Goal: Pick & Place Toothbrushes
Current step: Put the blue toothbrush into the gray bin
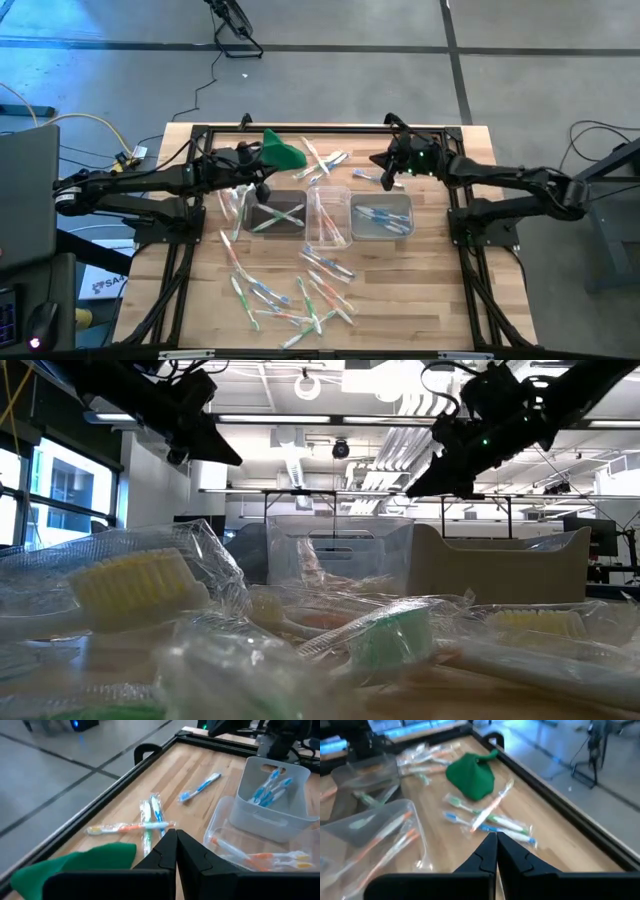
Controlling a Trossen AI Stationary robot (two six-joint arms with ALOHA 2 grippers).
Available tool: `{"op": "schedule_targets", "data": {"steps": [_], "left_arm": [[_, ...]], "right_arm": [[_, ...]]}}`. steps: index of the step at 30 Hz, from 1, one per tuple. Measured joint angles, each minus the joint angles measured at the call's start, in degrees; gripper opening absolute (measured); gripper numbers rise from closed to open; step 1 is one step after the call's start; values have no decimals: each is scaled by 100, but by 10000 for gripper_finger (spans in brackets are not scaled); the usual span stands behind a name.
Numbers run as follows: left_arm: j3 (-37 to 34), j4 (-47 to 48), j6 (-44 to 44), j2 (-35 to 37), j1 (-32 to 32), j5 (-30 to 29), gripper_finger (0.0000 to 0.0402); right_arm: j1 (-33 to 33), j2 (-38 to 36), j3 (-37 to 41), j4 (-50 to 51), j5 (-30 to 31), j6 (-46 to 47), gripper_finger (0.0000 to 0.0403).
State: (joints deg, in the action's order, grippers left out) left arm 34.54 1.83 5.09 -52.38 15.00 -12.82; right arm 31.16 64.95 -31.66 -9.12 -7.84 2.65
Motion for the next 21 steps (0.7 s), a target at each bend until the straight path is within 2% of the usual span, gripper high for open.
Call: {"op": "schedule_targets", "data": {"steps": [7, 16, 21], "left_arm": [[0, -348, -628, -1, 4, -79, 0], [0, -355, -834, 0, 14, -1468, 0], [0, -259, -833, 0, 337, -1358, 0]], "right_arm": [[149, 157, -1200, 1865, 187, -681, 2], [557, 1044, -2274, 3263, 162, -1219, 2], [728, 1823, -2662, 3825, -342, -1487, 2]]}}
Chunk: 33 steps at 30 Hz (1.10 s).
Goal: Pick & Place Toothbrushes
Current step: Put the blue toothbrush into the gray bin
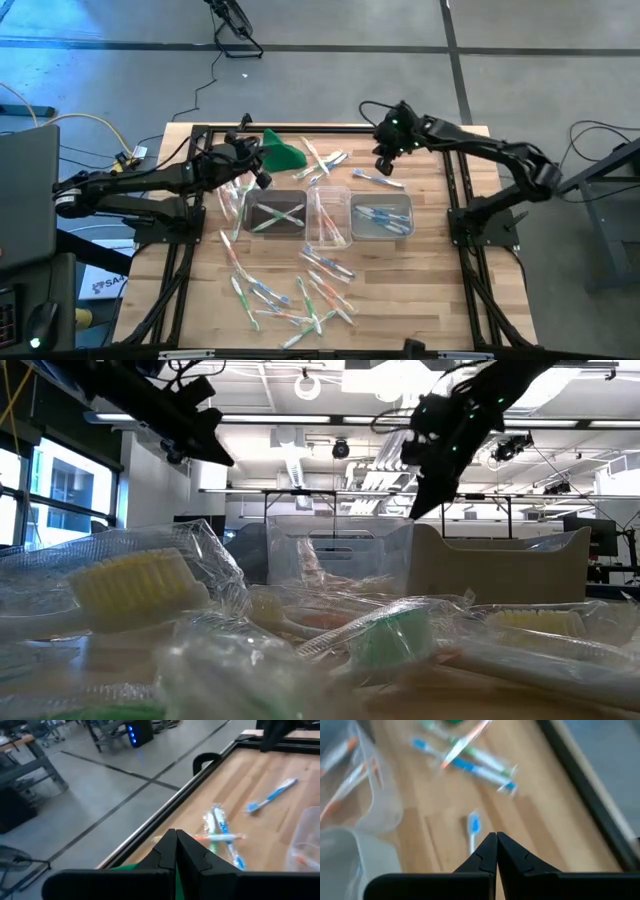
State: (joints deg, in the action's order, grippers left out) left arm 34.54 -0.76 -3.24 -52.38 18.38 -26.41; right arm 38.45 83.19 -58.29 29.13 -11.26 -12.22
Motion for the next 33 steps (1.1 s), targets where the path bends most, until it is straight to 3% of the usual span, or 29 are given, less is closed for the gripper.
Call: {"op": "schedule_targets", "data": {"steps": [3, 10, 16, 23, 27, 33], "left_arm": [[0, 147, 54, 0, 315, 81, 0], [0, 190, 196, -1, 1106, 743, 0], [0, 328, 201, -2, 1693, 1066, 0], [0, 560, 205, -2, 2201, 1212, 0], [0, 597, 207, -2, 2428, 1550, 0], [0, 761, 210, -2, 2554, 1695, 0]], "right_arm": [[40, 403, -312, 419, -281, -259, 2], [71, 1050, -1103, 1390, -245, -706, 2], [71, 1420, -1269, 1699, -258, -756, 2], [-87, 1564, -1269, 1608, 657, -578, 5], [-250, 1564, -1269, 1614, 579, -483, 35], [-475, 1564, -1269, 1614, 473, -583, 120]]}}
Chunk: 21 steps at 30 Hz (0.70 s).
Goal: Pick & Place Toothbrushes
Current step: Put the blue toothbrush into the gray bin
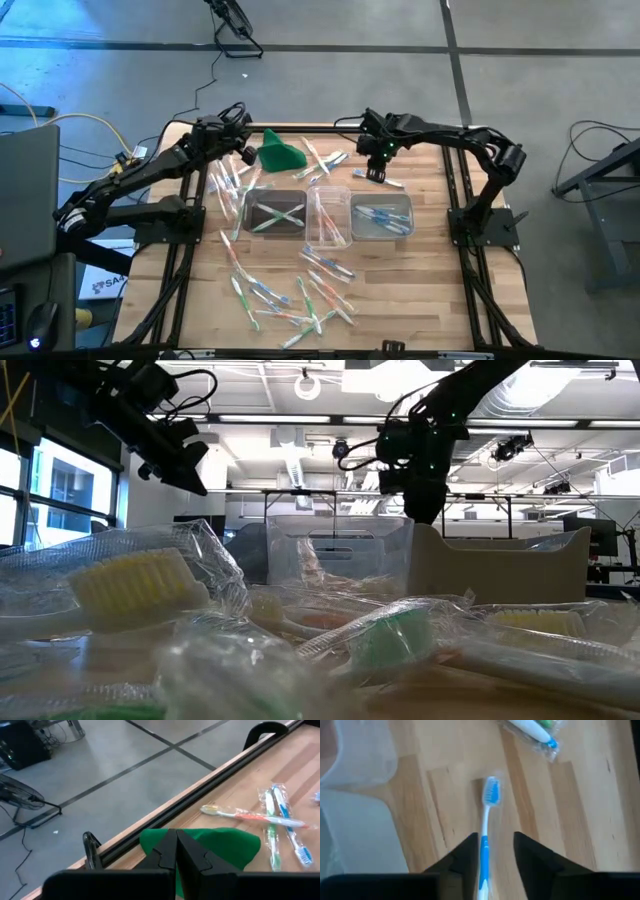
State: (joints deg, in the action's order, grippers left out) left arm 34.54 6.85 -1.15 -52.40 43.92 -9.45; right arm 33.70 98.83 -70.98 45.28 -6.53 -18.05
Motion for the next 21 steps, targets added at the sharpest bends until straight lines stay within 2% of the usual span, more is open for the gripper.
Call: {"op": "schedule_targets", "data": {"steps": [3, 7, 21], "left_arm": [[0, 103, -1, 0, 0, 0, 0], [0, 273, -1, 2, -2, 8, 0], [0, 374, 142, 0, -2, 7, 0]], "right_arm": [[-49, 0, 9, -43, -4, -16, 146], [-36, 0, 171, -211, -110, -12, 162], [6, 7, 968, -1270, -269, 150, 158]]}}
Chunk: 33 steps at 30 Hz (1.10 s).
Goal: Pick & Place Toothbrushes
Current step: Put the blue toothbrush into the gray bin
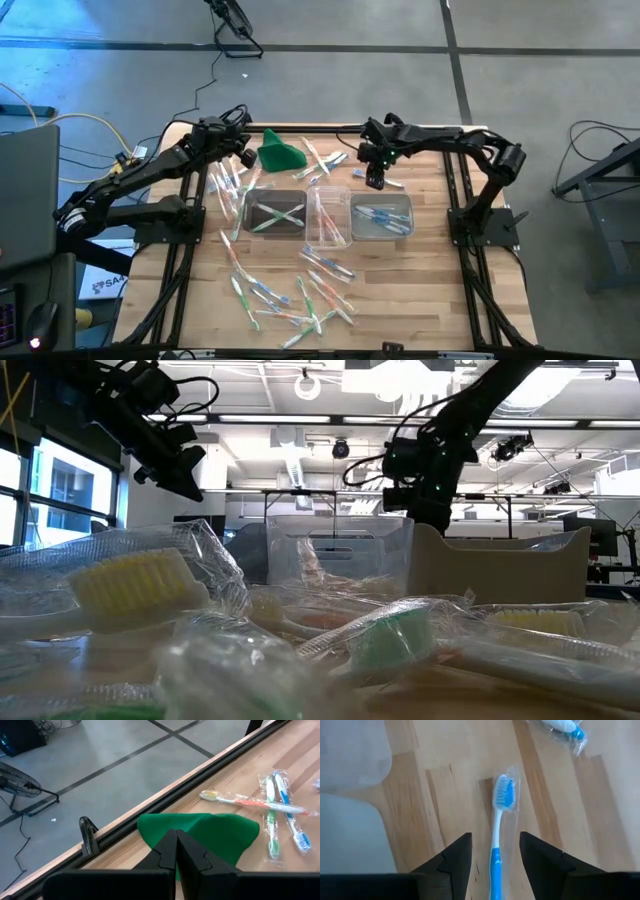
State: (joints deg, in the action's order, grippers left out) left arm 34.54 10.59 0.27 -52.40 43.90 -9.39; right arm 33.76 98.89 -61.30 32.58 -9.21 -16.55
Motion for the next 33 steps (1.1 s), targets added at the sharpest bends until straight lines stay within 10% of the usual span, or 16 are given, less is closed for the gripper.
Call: {"op": "schedule_targets", "data": {"steps": [24, 33], "left_arm": [[0, 0, 24, 0, -2, -2, 0], [0, 0, 24, 0, -2, -2, 0]], "right_arm": [[53, 0, 873, -797, 322, 3, 156], [52, 0, 960, -1096, 483, 2, 73]]}}
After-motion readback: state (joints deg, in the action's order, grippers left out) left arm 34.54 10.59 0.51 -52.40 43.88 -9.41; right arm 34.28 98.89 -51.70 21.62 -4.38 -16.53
